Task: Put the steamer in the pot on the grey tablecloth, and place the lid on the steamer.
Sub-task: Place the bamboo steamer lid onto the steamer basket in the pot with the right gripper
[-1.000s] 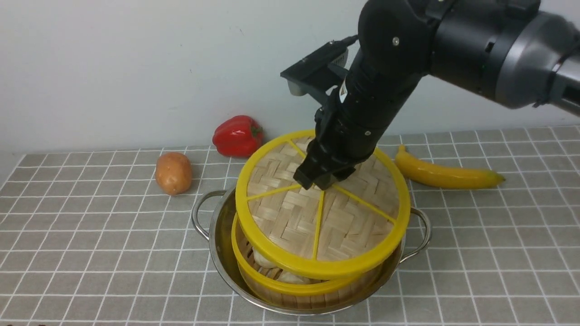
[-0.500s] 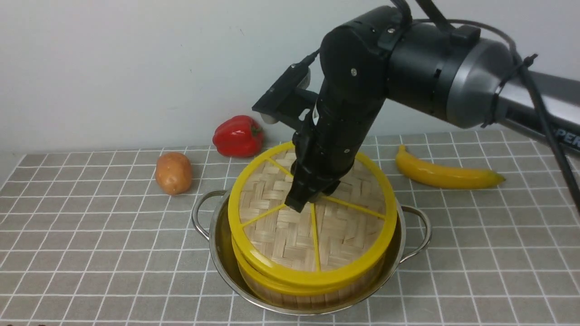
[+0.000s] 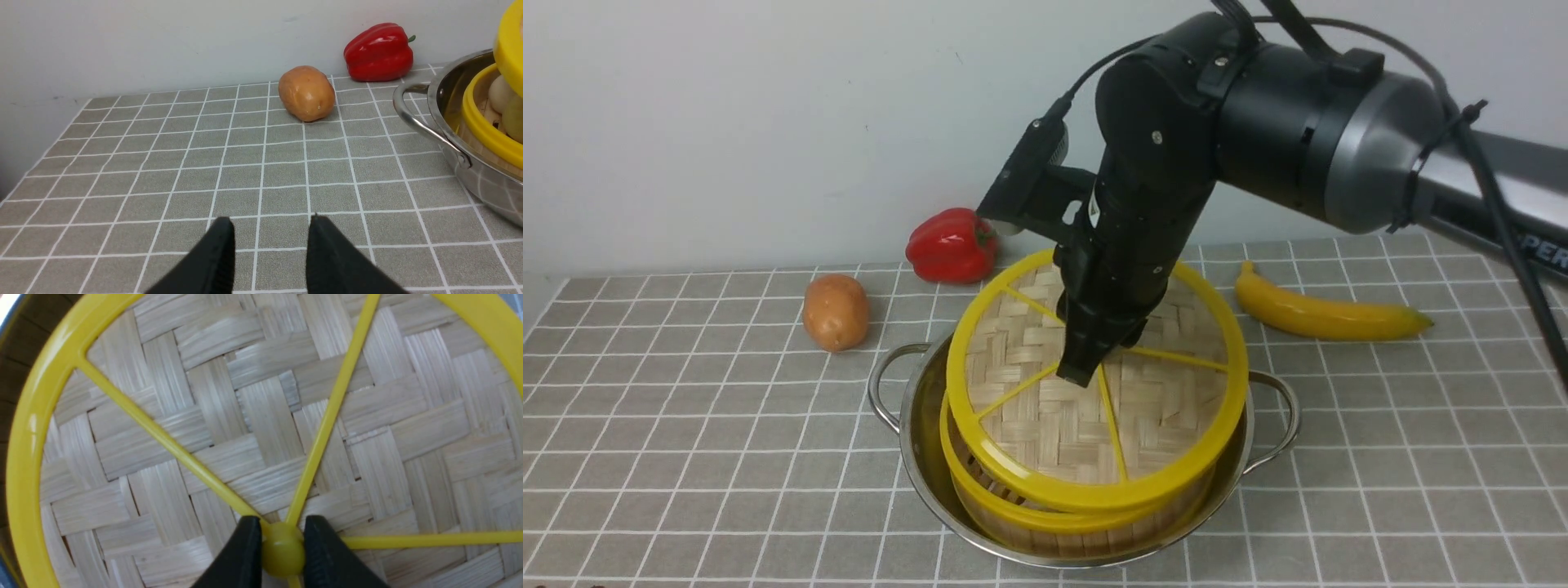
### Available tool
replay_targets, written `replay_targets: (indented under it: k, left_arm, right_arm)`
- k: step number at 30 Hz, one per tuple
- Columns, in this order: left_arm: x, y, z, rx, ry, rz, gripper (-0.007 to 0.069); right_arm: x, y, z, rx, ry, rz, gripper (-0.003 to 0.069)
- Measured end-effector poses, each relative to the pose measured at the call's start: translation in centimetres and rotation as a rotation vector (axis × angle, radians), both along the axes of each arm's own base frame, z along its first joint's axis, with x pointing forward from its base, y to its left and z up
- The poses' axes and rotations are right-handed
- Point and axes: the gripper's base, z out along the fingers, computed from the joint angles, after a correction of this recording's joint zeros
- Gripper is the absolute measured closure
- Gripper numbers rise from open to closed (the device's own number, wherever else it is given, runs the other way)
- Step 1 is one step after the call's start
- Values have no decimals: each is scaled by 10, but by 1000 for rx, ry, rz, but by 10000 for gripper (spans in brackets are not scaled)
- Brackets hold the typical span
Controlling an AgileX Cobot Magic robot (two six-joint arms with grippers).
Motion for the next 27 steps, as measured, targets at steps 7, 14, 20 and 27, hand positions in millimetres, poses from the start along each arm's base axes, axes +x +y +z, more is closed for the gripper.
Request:
replay_targets:
  k: [7, 14, 20, 27]
  left_arm:
    - [0, 0, 0, 0, 0, 0, 382]
    - [0, 0, 0, 0, 0, 0, 382]
    - [0, 0, 0, 0, 0, 0, 382]
    - [0, 0, 0, 0, 0, 0, 382]
  right_arm:
    - [-3, 4, 0, 25, 22, 64, 513]
    - [-3, 3, 0, 0, 1, 138, 513]
    - [-3, 4, 0, -15, -19, 200, 513]
    - [4, 9, -14, -27, -32, 245, 513]
